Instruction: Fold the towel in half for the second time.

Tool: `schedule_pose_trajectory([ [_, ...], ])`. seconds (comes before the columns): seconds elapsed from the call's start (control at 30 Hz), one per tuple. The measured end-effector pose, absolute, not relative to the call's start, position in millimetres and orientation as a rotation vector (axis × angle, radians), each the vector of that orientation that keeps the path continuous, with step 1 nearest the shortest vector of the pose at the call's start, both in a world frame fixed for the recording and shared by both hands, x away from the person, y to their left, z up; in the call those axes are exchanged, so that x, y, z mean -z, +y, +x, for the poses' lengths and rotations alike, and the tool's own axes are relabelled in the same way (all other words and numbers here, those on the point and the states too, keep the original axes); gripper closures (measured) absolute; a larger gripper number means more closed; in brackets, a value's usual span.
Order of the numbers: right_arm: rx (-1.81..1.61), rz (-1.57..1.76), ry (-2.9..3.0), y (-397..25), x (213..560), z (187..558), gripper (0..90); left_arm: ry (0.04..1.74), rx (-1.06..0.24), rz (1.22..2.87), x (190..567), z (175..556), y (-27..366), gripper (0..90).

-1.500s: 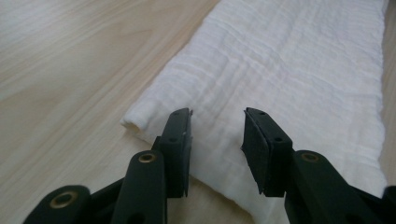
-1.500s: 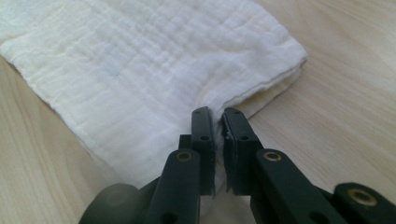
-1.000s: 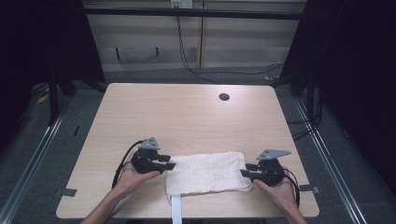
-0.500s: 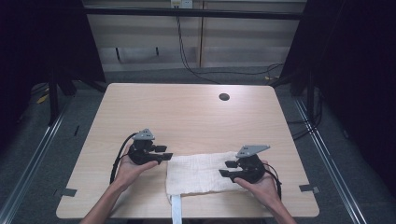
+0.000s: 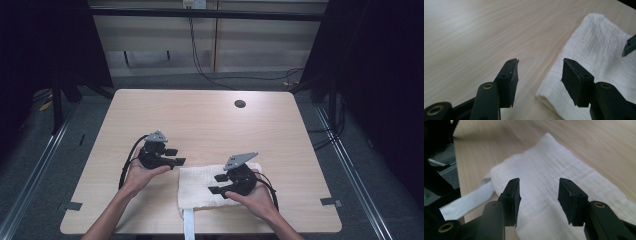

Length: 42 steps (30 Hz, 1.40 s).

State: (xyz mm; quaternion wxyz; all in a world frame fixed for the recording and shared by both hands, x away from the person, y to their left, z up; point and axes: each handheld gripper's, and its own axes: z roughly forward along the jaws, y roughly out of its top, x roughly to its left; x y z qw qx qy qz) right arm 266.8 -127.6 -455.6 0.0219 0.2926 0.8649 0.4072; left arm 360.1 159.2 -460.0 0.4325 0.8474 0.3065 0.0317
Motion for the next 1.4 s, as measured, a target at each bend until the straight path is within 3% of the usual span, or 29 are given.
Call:
schedule_pose_trajectory([
  [0.3,-1.252,0.776,2.786,-73.5,462.5,267.3,56.7,0.784,-0.101,2.116,462.3,357.8,169.4,44.0],
  [0.67,-1.186,0.749,2.84,-41.1,478.0,266.7,58.3,0.822,-0.095,2.122,469.6,358.3,170.3,43.5],
  [1.2,-1.088,0.629,2.877,-31.7,490.6,259.3,45.4,0.853,-0.081,2.132,476.3,357.8,174.6,43.5],
  [1.33,-1.064,0.611,2.844,-30.2,491.7,254.8,49.4,0.855,-0.084,2.133,476.2,358.3,175.4,43.5],
  [1.4,-1.04,0.58,2.81,-29.5,492.2,252.3,55.9,0.857,-0.099,2.113,475.6,357.2,175.9,43.6],
])
